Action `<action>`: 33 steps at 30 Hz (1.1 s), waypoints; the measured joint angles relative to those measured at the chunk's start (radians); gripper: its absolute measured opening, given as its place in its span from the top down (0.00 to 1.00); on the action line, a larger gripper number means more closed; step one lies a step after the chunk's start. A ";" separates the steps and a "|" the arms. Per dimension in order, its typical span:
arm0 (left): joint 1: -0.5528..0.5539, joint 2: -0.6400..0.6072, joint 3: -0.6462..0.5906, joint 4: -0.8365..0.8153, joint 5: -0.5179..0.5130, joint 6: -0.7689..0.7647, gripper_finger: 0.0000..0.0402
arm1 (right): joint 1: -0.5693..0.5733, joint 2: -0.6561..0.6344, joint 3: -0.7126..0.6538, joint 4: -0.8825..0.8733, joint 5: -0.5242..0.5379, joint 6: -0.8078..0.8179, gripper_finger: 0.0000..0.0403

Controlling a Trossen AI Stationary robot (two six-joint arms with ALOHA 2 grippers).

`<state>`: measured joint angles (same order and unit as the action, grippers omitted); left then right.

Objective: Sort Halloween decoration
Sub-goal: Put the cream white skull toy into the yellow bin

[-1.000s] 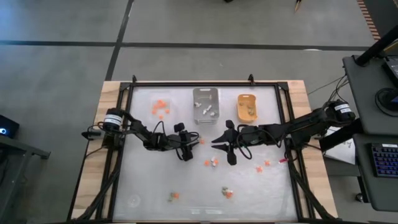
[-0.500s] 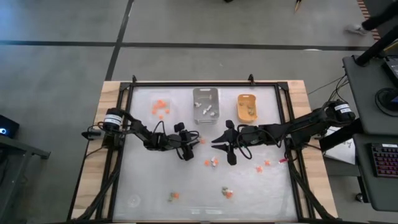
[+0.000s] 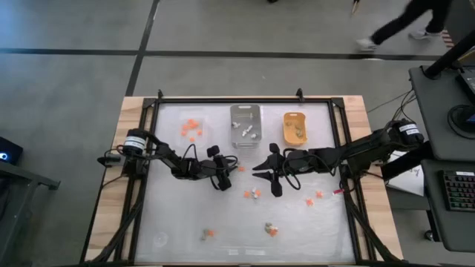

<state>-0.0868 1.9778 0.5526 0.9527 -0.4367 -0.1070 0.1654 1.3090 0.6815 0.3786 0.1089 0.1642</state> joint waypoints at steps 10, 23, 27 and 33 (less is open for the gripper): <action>-0.005 -0.015 -0.006 -0.009 -0.001 0.000 0.81 | 0.000 0.000 0.000 0.000 0.000 0.000 0.80; -0.033 -0.192 -0.022 -0.133 0.003 -0.008 0.81 | 0.000 0.000 0.000 0.001 -0.003 0.001 0.80; -0.034 -0.288 -0.033 -0.132 0.054 -0.006 0.81 | 0.000 0.000 0.000 0.000 -0.003 -0.037 0.80; -0.034 -0.450 -0.041 -0.118 0.159 -0.063 0.81 | 0.003 0.020 0.000 0.029 -0.001 -0.163 0.80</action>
<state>-0.1211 1.5281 0.5114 0.8349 -0.2772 -0.1699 0.1682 1.3289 0.6815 0.4074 0.1080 0.0011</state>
